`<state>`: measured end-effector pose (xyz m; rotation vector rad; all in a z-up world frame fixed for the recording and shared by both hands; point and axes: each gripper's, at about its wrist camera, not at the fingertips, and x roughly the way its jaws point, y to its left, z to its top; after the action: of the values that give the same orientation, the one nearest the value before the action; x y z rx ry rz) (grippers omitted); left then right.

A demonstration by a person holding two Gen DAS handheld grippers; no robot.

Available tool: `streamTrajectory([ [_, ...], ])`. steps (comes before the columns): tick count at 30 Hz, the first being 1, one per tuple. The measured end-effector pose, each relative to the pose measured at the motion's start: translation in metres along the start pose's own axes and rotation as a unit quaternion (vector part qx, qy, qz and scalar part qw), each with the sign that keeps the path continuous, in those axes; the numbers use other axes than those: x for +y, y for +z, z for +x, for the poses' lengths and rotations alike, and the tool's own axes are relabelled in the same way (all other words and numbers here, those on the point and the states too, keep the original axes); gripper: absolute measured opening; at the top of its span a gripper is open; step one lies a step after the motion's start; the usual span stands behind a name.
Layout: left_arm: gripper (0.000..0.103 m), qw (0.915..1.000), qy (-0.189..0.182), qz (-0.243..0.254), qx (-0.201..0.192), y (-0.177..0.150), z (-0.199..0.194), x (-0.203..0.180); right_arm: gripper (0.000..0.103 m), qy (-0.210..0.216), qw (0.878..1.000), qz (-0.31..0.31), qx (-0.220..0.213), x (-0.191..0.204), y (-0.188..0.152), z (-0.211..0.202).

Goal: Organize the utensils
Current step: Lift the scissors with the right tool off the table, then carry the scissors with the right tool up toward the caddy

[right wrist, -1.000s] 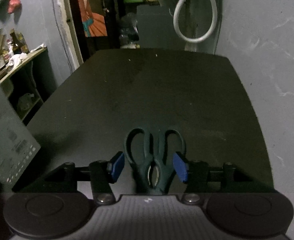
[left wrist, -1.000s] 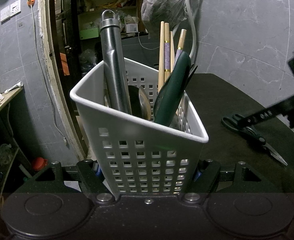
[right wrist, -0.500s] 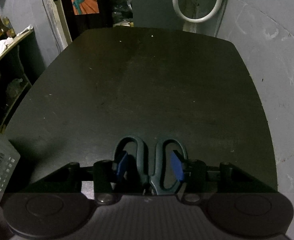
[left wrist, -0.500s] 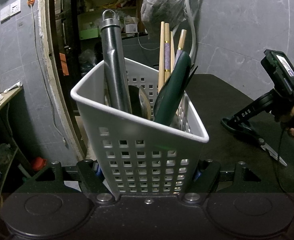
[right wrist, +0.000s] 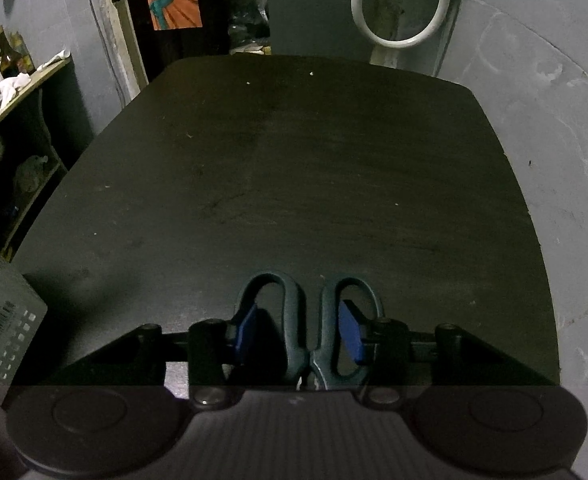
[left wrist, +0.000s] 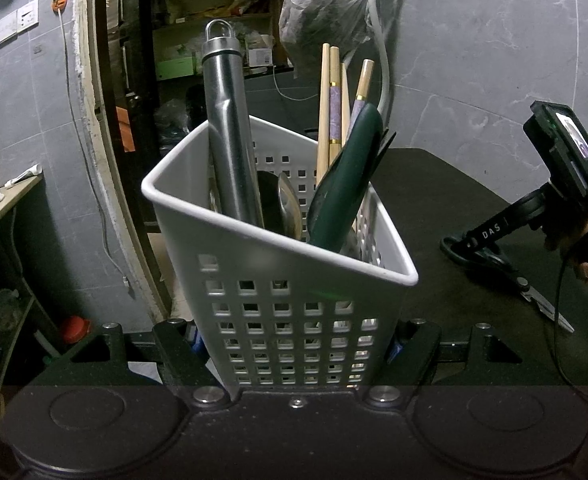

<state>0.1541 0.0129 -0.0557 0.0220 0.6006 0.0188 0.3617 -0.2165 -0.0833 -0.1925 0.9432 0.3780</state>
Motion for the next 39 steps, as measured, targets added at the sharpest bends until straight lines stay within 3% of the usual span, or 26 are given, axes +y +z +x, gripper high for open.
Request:
streamTrajectory([
  [6,0.076,1.0000,0.000,0.000,0.000,0.000,0.000,0.000,0.048,-0.002,1.000,0.004,-0.009,0.003,-0.005,-0.003],
  [11,0.076,1.0000,0.000,0.000,-0.001,0.000,0.000,0.000,0.034,0.001,1.000,0.000,-0.017,0.005,-0.009,-0.005],
  [30,0.076,0.9997,-0.018,0.014,-0.009,-0.003,0.002,0.005,0.033,0.025,0.999,-0.011,-0.022,0.034,-0.038,-0.023],
  [39,0.076,0.9985,-0.044,0.029,-0.014,-0.004,0.006,0.012,0.033,0.030,0.999,0.000,-0.019,0.048,-0.054,-0.036],
])
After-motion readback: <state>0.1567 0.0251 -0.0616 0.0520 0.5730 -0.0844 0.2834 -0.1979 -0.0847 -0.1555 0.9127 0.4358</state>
